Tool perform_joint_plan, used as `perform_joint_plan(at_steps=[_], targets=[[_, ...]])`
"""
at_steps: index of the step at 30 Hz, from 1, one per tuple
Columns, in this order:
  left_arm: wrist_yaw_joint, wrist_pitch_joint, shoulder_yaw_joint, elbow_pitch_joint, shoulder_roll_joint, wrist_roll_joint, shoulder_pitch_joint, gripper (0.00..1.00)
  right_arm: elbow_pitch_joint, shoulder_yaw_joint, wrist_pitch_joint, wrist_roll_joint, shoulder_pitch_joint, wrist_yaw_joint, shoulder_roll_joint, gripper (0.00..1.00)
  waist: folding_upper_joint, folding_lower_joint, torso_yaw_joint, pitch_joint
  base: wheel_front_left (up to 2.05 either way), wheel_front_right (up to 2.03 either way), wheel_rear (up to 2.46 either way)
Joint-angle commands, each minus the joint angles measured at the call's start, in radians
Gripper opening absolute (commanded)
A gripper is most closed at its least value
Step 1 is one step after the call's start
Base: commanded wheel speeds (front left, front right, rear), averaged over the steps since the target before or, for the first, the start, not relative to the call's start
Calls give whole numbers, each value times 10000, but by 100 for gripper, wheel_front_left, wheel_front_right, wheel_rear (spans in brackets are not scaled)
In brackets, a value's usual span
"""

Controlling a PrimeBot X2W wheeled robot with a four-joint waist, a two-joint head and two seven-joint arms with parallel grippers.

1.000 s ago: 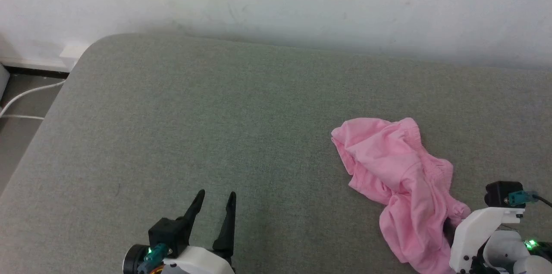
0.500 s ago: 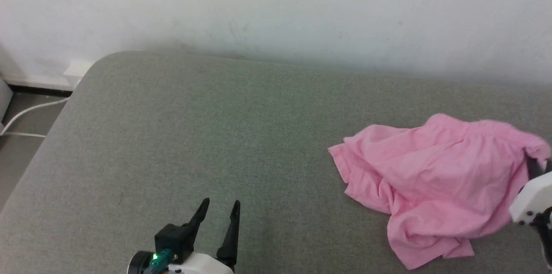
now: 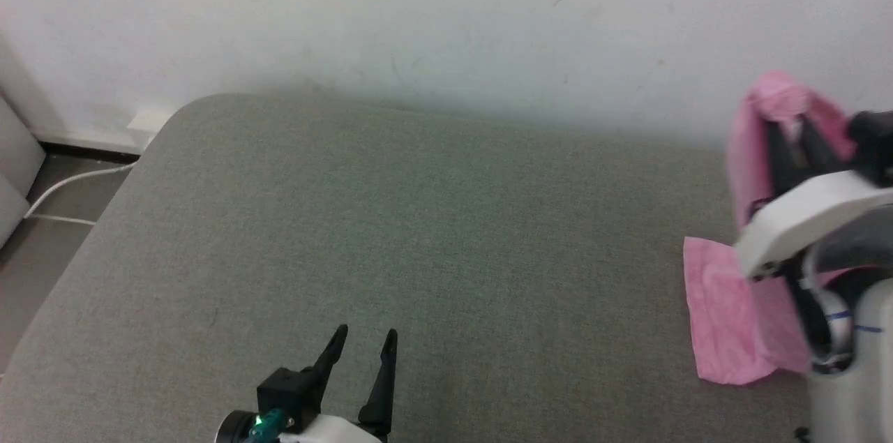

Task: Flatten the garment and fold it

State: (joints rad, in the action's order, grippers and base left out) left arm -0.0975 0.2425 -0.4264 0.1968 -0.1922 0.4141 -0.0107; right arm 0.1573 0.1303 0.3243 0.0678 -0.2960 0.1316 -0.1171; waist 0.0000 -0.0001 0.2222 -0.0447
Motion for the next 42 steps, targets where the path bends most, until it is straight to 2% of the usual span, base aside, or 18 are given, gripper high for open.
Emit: perform_joint_plan(at_steps=[1,3,9,16,17,18,19,23,27,33,39,41,42], targets=[[38,72,6,-4,46,32,29,100,-118,-777,142,87,155,-9,133,0,0,1,271,278,0,0,0],[58,87,-30,37,111,28,85,100,-584,-1901,230,171,328,-9,165,0,0,1,413,451,0,0,0],[153,130,-134,285,382,14,404,100,-2762,-4382,-214,410,380,-9,414,0,0,1,859,982,0,0,0],[281,170,-241,619,679,-69,698,100,-5376,-6565,-1039,726,-234,-9,631,0,0,1,1099,1339,0,0,0],[296,174,-251,669,712,-83,729,100,-5682,-6814,-1182,833,-336,-9,642,31,0,1,1121,1351,0,0,0],[310,177,-256,715,743,-95,758,100,-5960,-7077,-1323,944,-440,-9,650,95,0,1,1140,1359,0,0,0],[319,180,-255,758,772,-105,786,100,-6230,-7241,-1436,1084,-533,-9,655,100,0,1,1147,1358,0,0,0],[341,187,-167,898,816,-107,811,100,-6941,-7670,-1797,1620,-858,-9,664,100,0,1,1035,1223,0,0,0],[338,190,11,881,737,-151,706,100,-7109,-7428,-2200,1951,-1138,-9,517,100,0,1,697,939,0,0,0],[337,191,388,600,648,-166,520,100,-6419,-6193,-2795,2020,-1254,-9,-364,100,0,1,8,479,0,0,0],[368,192,674,340,605,-201,412,100,-5152,-4747,-2776,1828,-735,-9,-1364,100,0,1,-649,275,0,0,0],[374,192,741,271,616,-218,398,100,-4644,-4030,-2824,1719,-395,-9,-1563,100,0,1,-805,239,0,0,0],[374,192,741,271,616,-218,398,100,-4644,-4030,-2824,1719,-395,-9,-1563,100,0,1,-805,239,0,0,0]])
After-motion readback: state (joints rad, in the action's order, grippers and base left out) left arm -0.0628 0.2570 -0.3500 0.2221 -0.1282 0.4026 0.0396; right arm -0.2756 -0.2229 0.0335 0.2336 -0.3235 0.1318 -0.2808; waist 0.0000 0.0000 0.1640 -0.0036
